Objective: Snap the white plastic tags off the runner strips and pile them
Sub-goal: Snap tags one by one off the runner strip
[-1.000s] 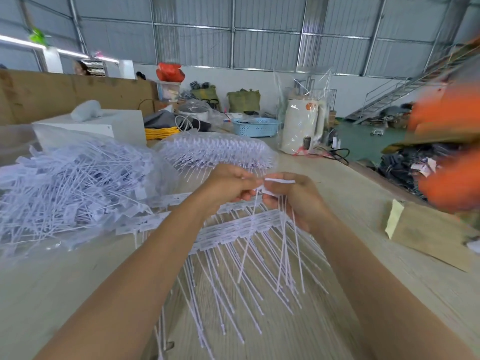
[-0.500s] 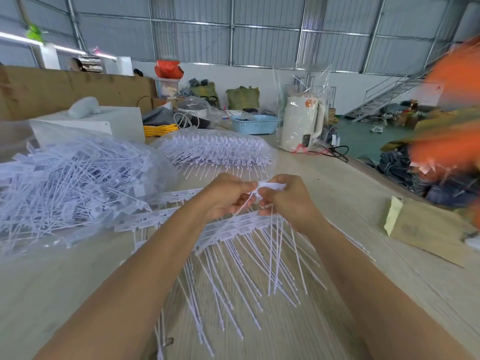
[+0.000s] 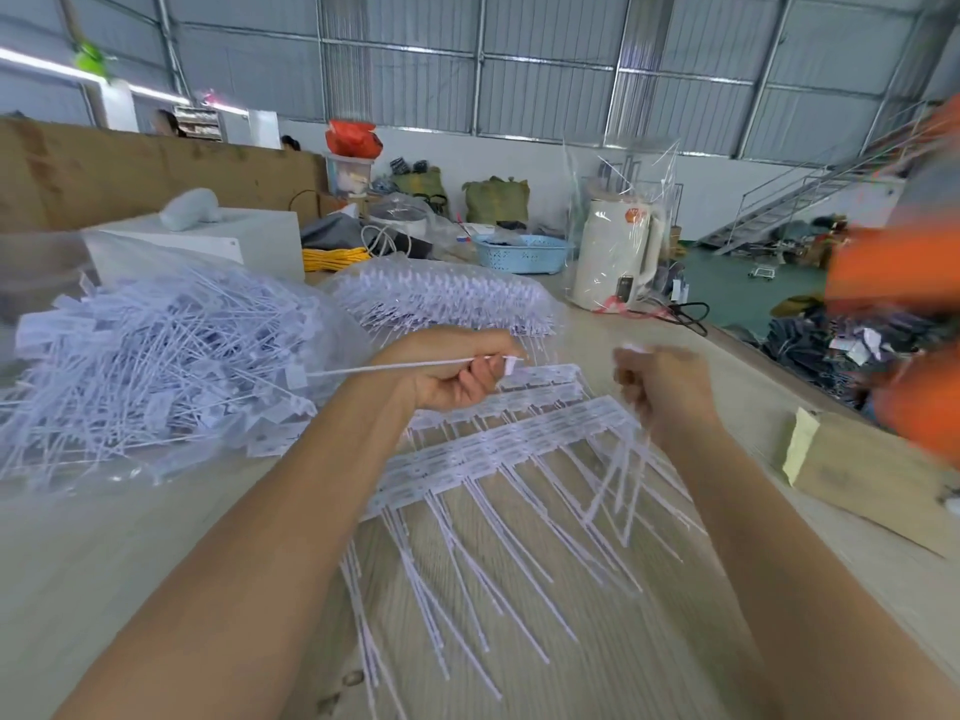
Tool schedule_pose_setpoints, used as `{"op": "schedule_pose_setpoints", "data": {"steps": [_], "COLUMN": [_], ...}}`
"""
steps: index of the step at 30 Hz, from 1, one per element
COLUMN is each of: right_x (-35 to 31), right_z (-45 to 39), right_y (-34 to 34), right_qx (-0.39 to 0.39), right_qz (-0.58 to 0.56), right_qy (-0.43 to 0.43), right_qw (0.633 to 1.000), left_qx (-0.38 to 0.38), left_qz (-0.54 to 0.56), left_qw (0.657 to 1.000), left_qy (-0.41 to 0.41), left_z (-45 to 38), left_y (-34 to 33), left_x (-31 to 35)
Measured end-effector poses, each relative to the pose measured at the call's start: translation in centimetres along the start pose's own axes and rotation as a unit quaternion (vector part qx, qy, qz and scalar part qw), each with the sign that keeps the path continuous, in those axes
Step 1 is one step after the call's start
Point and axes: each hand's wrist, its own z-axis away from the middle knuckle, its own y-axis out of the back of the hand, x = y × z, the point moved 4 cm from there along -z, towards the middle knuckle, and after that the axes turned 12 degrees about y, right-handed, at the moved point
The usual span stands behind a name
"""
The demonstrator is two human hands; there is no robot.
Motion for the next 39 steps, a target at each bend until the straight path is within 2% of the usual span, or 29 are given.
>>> {"op": "schedule_pose_setpoints", "data": {"steps": [1,2,3,5,8,13,18,22,24,27,29,30,34,39], "right_x": [0.8,1.4,1.6,1.2,0.7,0.9,1.3,1.1,1.1,1.1,1.1,1.2,0.8,-0.3], "right_z": [0.2,0.5,0.9,1.2,1.6,3.0,2.8,2.7,2.4,2.0,1.8,1.6,1.4,1.6], "right_y": [0.2,-0.1,-0.5,-1.7,-3.3,-5.2,-5.1,-4.6,-4.1,-3.4,-3.1,-2.9,-2.6,-3.1], "right_qx": [-0.017,-0.036,-0.049,-0.078,-0.135,-0.21,-0.149,-0.112,-0.07,-0.012,0.01,0.016,0.027,0.017], "right_qz": [-0.114,-0.216,-0.289,-0.348,-0.264,-0.187,-0.105,-0.135,-0.167,-0.204,-0.194,-0.177,-0.098,-0.05], "right_qy": [-0.094,-0.168,-0.211,-0.206,-0.128,-0.09,-0.044,-0.01,-0.011,-0.011,0.004,0.017,0.06,0.089], "right_qw": [0.989,0.961,0.933,0.911,0.946,0.955,0.982,0.984,0.983,0.979,0.981,0.984,0.993,0.995], "left_qx": [0.013,0.037,0.066,0.118,0.161,0.177,0.176,0.18,0.134,-0.003,-0.065,-0.067,0.005,0.102], "left_qz": [-0.018,-0.043,-0.061,-0.051,-0.013,0.009,0.016,-0.059,-0.114,-0.151,-0.161,-0.175,-0.228,-0.263], "left_qw": [0.999,0.997,0.993,0.985,0.974,0.962,0.963,0.966,0.976,0.988,0.985,0.982,0.967,0.947], "left_qy": [-0.026,-0.056,-0.083,-0.117,-0.16,-0.206,-0.202,-0.175,-0.125,-0.026,-0.008,-0.02,-0.111,-0.15], "left_z": [0.0,-0.2,-0.4,-1.0,-1.7,-2.0,-2.3,-2.3,-2.4,-2.0,-1.5,-1.5,-1.1,0.0], "left_y": [0.0,-0.1,-0.3,-0.5,-0.5,-1.4,-1.7,-2.0,-2.5,-3.8,-4.9,-5.2,-6.1,-4.9], "left_x": [0.1,0.1,0.0,-0.4,-0.6,-0.7,-1.2,-1.2,-1.6,-3.2,-3.8,-3.9,-2.9,-2.6]}}
